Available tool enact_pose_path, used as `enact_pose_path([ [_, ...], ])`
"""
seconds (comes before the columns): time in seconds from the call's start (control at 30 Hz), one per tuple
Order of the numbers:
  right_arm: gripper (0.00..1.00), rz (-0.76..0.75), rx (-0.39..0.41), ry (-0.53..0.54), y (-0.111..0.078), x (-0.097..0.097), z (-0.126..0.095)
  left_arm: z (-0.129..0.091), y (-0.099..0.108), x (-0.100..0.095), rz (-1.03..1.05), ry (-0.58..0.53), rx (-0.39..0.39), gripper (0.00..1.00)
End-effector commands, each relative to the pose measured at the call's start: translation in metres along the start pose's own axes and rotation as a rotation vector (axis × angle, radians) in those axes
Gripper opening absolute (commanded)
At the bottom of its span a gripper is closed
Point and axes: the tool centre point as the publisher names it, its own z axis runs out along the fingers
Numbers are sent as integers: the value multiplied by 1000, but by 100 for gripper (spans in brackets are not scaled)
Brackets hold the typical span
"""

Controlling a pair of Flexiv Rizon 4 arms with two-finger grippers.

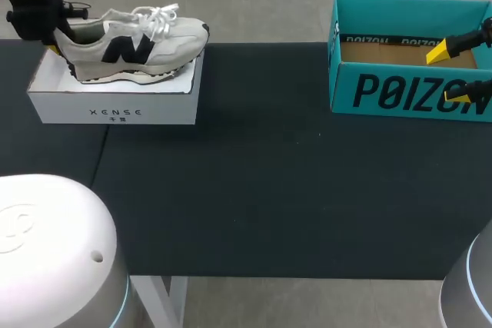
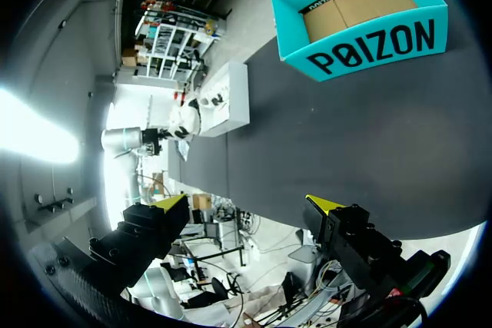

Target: Take the shoe out of the shoebox, open the shoe tongue, remove and reinsert the insole, then place the shoe into the shoebox

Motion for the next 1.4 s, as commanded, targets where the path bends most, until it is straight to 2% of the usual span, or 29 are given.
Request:
enact_pose_path([
  [0.03, 100, 2, -2, -2, 0, 0, 1, -4, -29, -31, 16, 42, 4, 0],
  [0.33, 100, 2, -2, -2, 0, 0, 1, -1, -77, -78, 39, 19, 25, 0],
  [0.47, 100, 2, -2, -2, 0, 0, 1, 4, -97, -109, 48, 45, 28, 0],
  [0.63, 100, 2, -2, -2, 0, 0, 1, 16, -114, -138, 34, 10, 41, 0],
  [0.7, 100, 2, -2, -2, 0, 0, 1, 23, -120, -151, 20, 33, 52, 0],
  [0.8, 100, 2, -2, -2, 0, 0, 1, 38, -126, -168, -12, 32, 72, 0],
  [0.83, 100, 2, -2, -2, 0, 0, 1, 43, -128, -174, -14, -3, 71, 0],
  [0.97, 100, 2, -2, -2, 0, 0, 1, 62, -135, -195, -20, 25, 113, 0],
  [1.2, 100, 2, -2, -2, 0, 0, 1, 94, -140, -203, -28, 83, 168, 0],
  [1.27, 100, 2, -2, -2, 0, 0, 1, 102, -140, -204, -1, 85, 144, 0],
  [1.3, 100, 2, -2, -2, 0, 0, 1, 106, -139, -205, 22, 101, 158, 0],
  [1.37, 100, 2, -2, -2, 0, 0, 1, 114, -136, -206, 92, 86, 118, 0],
  [1.4, 100, 2, -2, -2, 0, 0, 1, 119, -135, -207, 103, 105, 135, 0],
])
